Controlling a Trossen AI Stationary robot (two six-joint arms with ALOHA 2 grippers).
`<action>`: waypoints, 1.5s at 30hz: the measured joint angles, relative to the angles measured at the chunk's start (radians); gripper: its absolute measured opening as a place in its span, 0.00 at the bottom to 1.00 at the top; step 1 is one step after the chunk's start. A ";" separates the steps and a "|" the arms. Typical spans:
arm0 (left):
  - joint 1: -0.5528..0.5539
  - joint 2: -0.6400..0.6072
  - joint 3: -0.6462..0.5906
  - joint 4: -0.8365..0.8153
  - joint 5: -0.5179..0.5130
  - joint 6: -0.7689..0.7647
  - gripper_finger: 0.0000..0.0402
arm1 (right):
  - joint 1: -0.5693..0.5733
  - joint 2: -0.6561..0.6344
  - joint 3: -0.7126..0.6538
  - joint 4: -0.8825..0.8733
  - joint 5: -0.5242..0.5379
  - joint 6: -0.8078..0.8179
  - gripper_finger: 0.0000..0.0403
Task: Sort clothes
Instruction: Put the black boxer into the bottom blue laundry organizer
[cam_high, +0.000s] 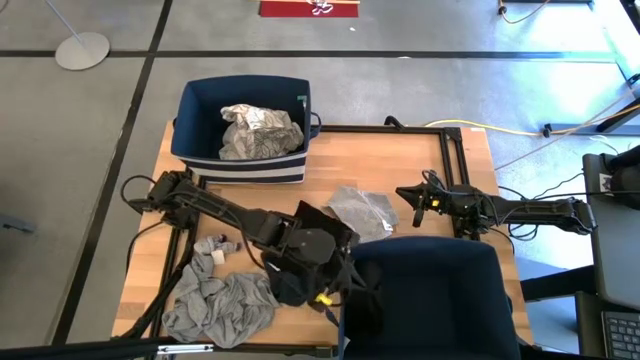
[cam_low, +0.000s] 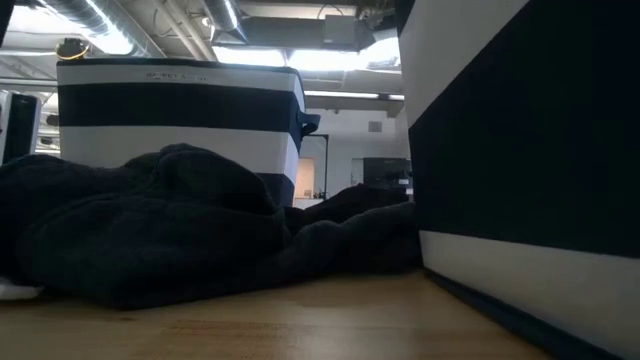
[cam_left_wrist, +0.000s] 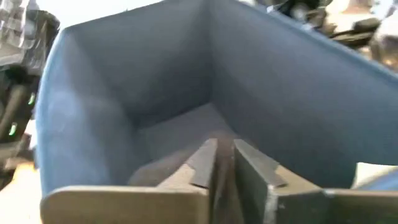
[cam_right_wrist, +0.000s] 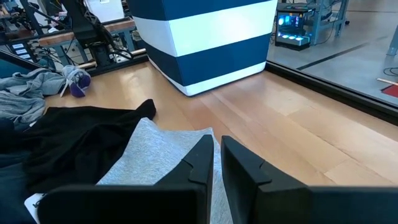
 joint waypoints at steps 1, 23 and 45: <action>0.006 0.000 0.000 -0.016 -0.006 -0.011 0.14 | 0.000 0.000 0.000 0.000 0.000 0.000 0.09; -0.131 -0.277 -0.088 -0.751 -0.475 -0.484 0.49 | 0.000 0.000 0.081 0.009 0.000 -0.057 0.09; -0.374 -0.658 -1.217 0.211 -0.745 -0.891 0.49 | 0.000 0.387 0.422 0.069 -0.026 -0.071 0.09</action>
